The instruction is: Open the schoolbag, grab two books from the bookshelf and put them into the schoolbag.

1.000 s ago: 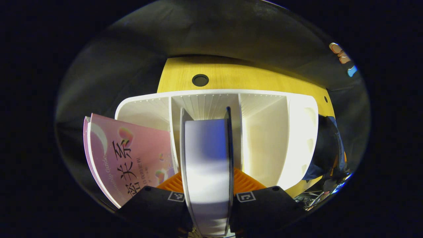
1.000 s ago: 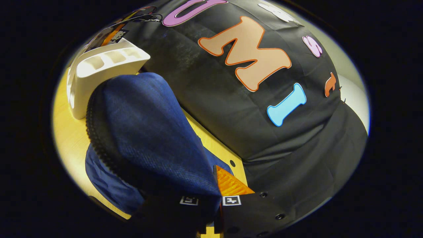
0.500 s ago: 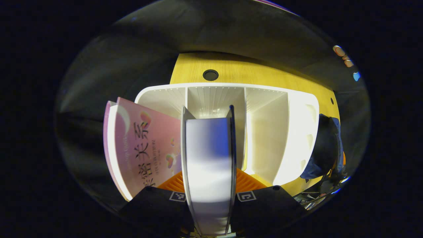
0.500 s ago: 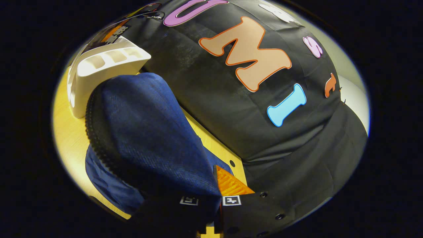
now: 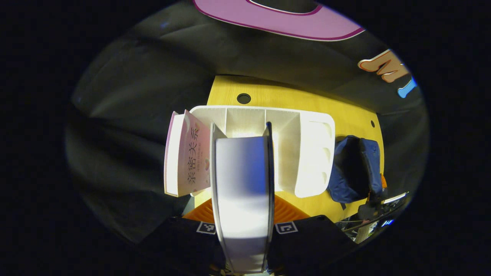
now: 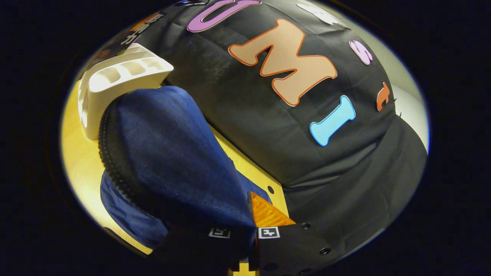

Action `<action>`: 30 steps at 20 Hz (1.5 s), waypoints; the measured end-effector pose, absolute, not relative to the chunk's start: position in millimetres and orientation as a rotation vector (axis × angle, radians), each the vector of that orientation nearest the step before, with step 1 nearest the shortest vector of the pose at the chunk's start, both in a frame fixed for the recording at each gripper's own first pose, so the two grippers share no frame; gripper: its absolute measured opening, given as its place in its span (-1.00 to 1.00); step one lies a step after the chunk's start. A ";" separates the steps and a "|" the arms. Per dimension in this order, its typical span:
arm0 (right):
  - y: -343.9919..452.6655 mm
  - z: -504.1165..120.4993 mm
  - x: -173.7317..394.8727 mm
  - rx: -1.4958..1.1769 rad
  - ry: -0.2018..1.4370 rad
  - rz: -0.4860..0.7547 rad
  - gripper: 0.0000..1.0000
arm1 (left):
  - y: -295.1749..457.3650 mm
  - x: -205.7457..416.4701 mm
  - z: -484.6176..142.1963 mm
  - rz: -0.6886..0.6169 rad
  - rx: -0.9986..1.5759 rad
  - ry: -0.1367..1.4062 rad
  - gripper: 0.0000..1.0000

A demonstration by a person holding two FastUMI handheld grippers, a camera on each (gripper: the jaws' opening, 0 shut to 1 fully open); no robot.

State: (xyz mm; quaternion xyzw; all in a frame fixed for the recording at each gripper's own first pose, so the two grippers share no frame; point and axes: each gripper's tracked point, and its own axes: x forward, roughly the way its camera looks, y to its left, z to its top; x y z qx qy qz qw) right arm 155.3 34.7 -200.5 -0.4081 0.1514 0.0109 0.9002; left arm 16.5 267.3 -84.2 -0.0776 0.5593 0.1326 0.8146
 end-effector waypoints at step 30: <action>24.3 -176.5 151.5 -0.511 0.275 0.145 -0.80 | -67.5 100.4 -203.5 -0.128 -0.858 0.746 -0.26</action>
